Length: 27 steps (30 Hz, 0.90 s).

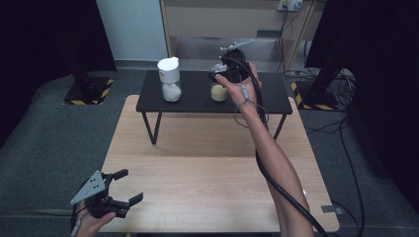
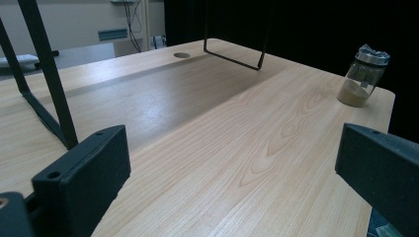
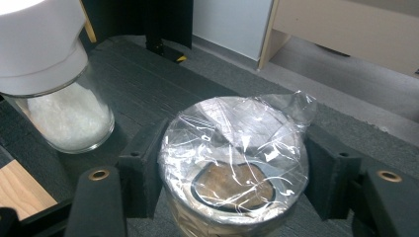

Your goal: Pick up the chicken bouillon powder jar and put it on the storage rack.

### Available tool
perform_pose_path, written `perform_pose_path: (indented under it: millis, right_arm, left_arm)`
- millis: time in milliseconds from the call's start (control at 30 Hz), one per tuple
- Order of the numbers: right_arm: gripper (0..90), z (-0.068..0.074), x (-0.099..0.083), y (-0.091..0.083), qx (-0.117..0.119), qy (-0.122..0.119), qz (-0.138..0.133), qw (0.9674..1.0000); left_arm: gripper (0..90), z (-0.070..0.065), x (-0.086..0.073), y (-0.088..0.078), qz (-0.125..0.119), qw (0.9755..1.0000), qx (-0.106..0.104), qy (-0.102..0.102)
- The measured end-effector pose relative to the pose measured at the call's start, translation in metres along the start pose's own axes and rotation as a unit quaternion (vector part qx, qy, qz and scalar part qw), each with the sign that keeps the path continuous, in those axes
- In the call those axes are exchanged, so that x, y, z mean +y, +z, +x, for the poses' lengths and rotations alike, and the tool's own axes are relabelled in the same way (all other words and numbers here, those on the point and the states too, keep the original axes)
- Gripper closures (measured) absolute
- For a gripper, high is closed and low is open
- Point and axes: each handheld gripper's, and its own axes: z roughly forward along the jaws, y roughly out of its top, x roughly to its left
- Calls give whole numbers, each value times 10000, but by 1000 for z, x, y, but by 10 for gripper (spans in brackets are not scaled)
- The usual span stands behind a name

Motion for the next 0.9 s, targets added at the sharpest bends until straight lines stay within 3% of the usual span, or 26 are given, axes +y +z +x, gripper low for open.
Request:
perform_pose_path:
  millis: [733, 900]
  right_arm:
    - [345, -2, -8, 3, 23, 77, -98, 9999]
    - [231, -3, -15, 1, -30, 131, -273, 9995]
  left_arm:
    - [0, 0, 0, 0, 6, 10000, 2, 17]
    - [0, -1, 1, 0, 13, 10000, -1, 25]
